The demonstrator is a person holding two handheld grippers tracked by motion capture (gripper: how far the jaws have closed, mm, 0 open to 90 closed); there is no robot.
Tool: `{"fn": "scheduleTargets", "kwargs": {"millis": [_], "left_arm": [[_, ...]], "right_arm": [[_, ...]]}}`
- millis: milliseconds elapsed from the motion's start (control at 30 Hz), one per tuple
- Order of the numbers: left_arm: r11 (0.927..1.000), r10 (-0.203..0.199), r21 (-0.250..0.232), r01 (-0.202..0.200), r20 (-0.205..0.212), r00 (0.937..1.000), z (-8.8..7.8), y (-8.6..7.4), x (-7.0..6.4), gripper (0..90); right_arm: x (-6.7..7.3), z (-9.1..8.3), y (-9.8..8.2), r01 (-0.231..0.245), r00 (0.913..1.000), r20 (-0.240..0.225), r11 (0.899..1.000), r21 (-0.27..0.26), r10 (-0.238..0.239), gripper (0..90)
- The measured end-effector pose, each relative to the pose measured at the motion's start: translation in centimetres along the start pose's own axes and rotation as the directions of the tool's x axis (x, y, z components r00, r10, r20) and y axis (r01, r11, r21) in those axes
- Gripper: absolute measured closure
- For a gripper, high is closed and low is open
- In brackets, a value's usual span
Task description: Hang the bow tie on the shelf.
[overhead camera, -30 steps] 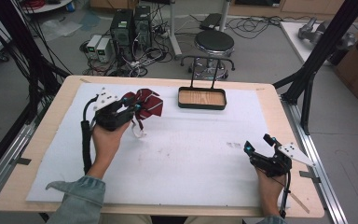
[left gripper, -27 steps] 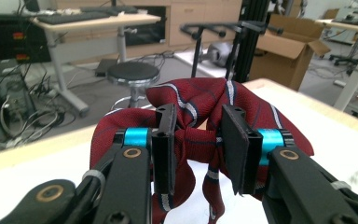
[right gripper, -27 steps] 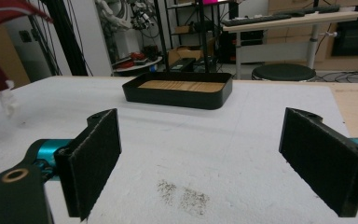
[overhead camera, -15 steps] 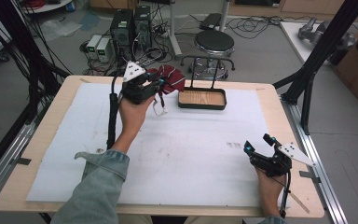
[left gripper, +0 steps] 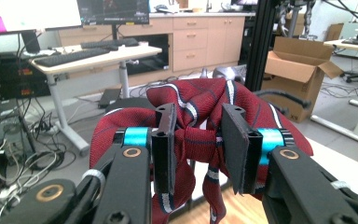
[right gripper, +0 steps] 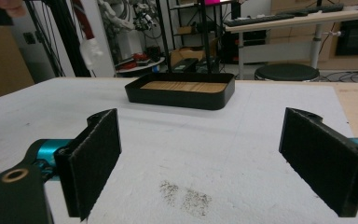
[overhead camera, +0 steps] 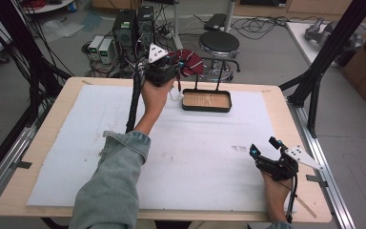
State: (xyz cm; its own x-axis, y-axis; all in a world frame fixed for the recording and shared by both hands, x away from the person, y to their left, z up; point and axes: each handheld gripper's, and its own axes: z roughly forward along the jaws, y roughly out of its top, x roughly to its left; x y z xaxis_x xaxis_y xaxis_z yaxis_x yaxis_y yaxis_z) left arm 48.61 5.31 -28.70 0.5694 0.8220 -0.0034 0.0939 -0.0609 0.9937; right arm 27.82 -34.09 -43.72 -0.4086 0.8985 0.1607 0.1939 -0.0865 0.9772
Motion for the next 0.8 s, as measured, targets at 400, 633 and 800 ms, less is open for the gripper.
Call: {"fn": "scheduleTargets", "kwargs": {"millis": [400,633,800], "left_arm": [[0.9998,0.003,-0.018,-0.003,-0.014,0.9999,3.7,0.6,0.2,66.4],[0.9997,0.004,-0.022,-0.005,-0.019,0.9998,4.9,-0.1,0.4,66.4],[0.9989,-0.026,-0.037,0.026,0.001,0.9996,5.2,-0.4,0.5,66.4]], "right_arm": [[-0.2,0.0,0.0,-0.006,1.0000,-0.008,1.000,-0.008,0.006,11.8],[-0.2,0.0,0.0,-0.012,0.9999,-0.009,1.000,-0.006,0.012,11.8],[-0.2,0.0,0.0,-0.015,0.9999,-0.008,1.000,-0.004,0.015,11.8]]}}
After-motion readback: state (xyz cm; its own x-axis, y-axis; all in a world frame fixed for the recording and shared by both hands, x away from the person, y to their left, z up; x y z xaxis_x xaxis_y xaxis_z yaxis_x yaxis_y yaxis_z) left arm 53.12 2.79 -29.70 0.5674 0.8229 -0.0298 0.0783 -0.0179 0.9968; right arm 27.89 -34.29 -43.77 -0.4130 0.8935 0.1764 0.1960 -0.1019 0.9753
